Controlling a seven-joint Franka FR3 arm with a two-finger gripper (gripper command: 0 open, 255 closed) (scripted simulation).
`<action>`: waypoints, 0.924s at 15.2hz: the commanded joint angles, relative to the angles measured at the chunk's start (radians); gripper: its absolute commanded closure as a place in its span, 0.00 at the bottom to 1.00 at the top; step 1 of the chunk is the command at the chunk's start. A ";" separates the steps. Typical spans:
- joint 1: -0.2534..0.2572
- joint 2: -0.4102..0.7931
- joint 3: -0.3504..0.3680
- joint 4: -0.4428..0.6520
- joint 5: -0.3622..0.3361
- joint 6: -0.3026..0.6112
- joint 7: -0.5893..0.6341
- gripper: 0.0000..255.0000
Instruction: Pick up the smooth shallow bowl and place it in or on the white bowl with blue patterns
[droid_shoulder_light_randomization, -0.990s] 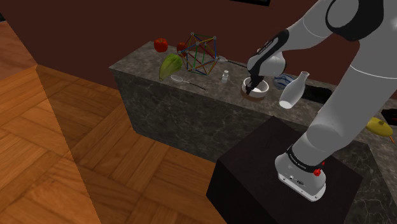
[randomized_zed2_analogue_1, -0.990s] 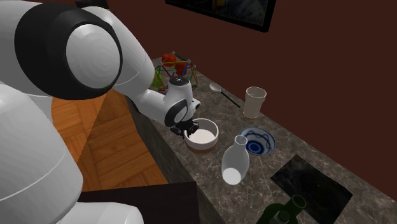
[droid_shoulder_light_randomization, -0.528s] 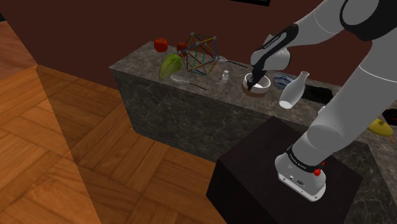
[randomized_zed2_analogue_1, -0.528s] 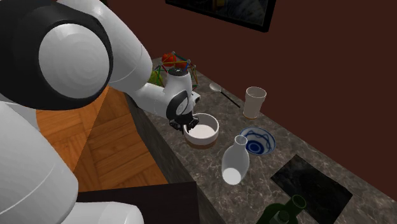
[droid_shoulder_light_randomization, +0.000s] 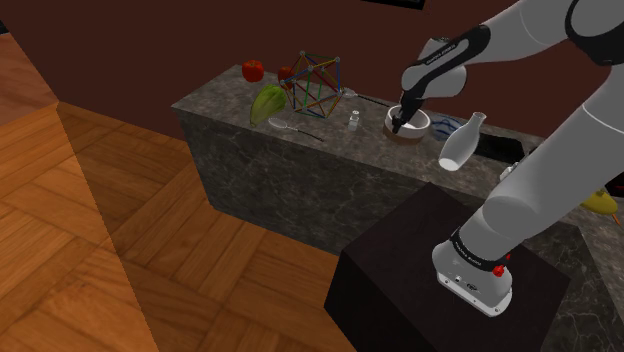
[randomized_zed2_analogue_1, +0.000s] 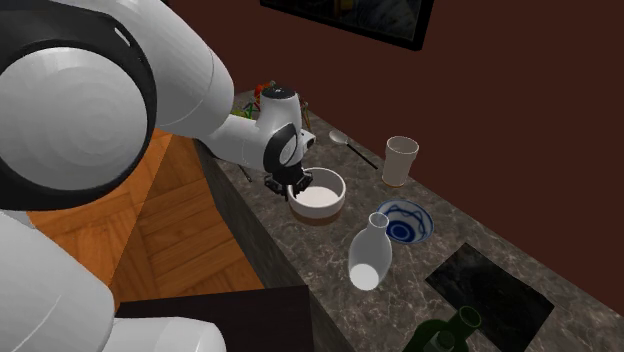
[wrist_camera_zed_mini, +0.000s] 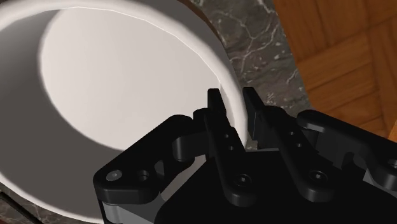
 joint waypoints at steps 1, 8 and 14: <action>-0.002 -0.021 0.000 0.007 -0.015 -0.027 0.011 1.00; -0.008 -0.095 0.008 0.041 -0.060 -0.128 0.046 1.00; -0.047 -0.078 -0.056 0.102 -0.042 -0.175 -0.070 1.00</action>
